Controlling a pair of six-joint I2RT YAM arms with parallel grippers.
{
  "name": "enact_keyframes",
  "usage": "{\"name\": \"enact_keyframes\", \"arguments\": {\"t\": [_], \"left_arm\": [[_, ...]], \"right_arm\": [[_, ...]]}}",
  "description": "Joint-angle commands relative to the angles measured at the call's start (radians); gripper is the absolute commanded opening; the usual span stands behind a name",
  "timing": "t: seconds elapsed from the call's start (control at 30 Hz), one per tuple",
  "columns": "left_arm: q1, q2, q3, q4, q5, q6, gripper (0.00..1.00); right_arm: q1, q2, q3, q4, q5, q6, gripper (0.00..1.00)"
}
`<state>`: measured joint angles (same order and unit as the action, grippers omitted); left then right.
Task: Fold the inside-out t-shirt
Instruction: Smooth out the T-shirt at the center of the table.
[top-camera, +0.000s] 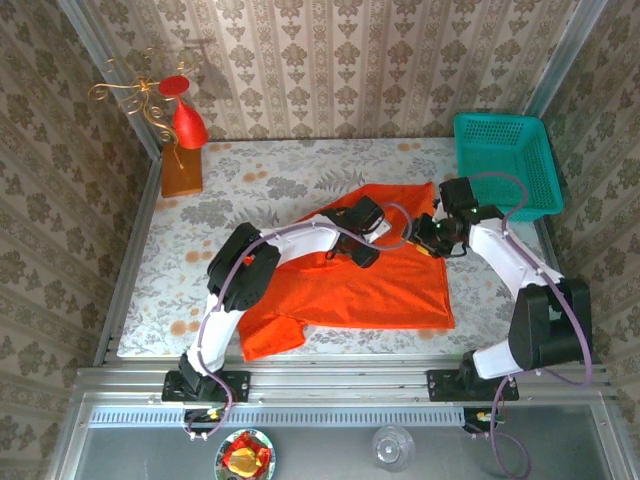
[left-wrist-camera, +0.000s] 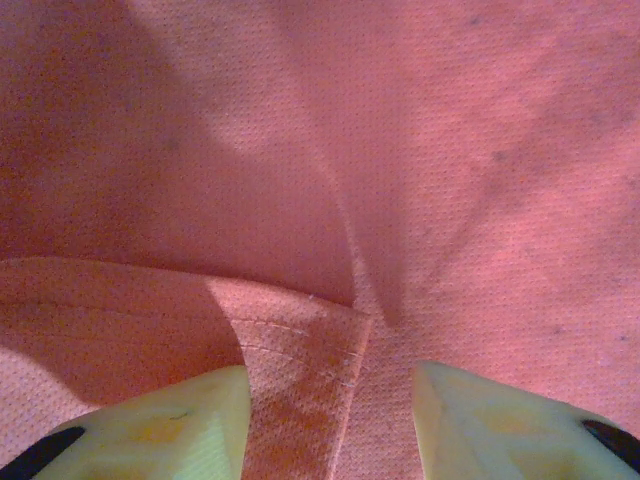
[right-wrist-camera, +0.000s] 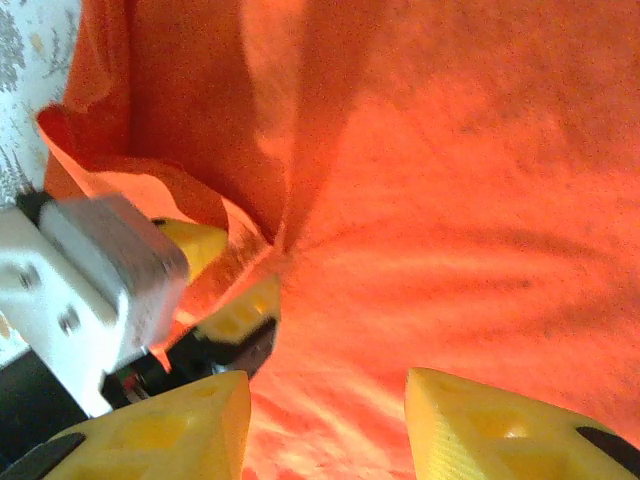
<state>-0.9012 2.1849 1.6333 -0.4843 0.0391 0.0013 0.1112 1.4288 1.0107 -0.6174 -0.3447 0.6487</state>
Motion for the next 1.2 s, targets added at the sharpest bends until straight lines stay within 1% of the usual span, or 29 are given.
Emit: {"name": "enact_keyframes", "arguments": {"t": [0.0, 0.07, 0.27, 0.43, 0.57, 0.73, 0.8, 0.87, 0.93, 1.0, 1.03, 1.1, 1.13, 1.17], "left_arm": [[0.012, 0.022, 0.039, -0.062, 0.044, 0.02, 0.46], [0.017, 0.028, 0.043, -0.064, 0.048, 0.016, 0.43], [0.03, 0.024, 0.051, -0.062, 0.07, 0.01, 0.21], [0.038, 0.001, 0.053, -0.051, 0.096, 0.005, 0.09], [0.05, -0.029, 0.052, -0.056, 0.099, 0.009, 0.01], [0.11, -0.088, 0.057, -0.094, 0.078, 0.045, 0.0], [0.148, -0.107, 0.066, -0.113, 0.032, 0.083, 0.0], [0.204, -0.116, 0.094, -0.134, -0.018, 0.133, 0.0], [0.266, -0.107, 0.152, -0.167, -0.06, 0.178, 0.0], [0.329, -0.089, 0.222, -0.185, -0.133, 0.223, 0.0], [0.363, -0.076, 0.257, -0.181, -0.186, 0.243, 0.0], [0.419, -0.042, 0.313, -0.117, -0.341, 0.263, 0.0], [0.437, -0.011, 0.35, -0.084, -0.442, 0.265, 0.04], [0.475, 0.029, 0.404, -0.075, -0.526, 0.269, 0.12]], "right_arm": [[-0.002, -0.075, -0.038, -0.053, 0.002, -0.029, 0.46], [-0.002, -0.099, -0.056, -0.06, 0.003, -0.029, 0.45], [0.004, -0.154, -0.11, -0.068, -0.008, -0.02, 0.45], [0.023, -0.149, -0.178, -0.048, -0.026, -0.018, 0.44], [0.039, -0.122, -0.228, -0.017, -0.036, -0.014, 0.43], [0.048, -0.12, -0.245, -0.008, -0.03, -0.011, 0.43], [0.048, -0.119, -0.239, -0.018, -0.024, -0.016, 0.43], [0.048, -0.117, -0.225, -0.036, -0.015, -0.026, 0.43], [0.048, -0.116, -0.213, -0.054, -0.005, -0.034, 0.43], [0.048, -0.121, -0.207, -0.066, 0.0, -0.035, 0.43], [0.048, -0.125, -0.205, -0.07, 0.001, -0.034, 0.43], [0.049, -0.137, -0.208, -0.074, 0.006, -0.026, 0.43], [0.049, -0.144, -0.212, -0.076, 0.007, -0.023, 0.43], [0.048, -0.15, -0.216, -0.076, 0.009, -0.019, 0.42]]}}
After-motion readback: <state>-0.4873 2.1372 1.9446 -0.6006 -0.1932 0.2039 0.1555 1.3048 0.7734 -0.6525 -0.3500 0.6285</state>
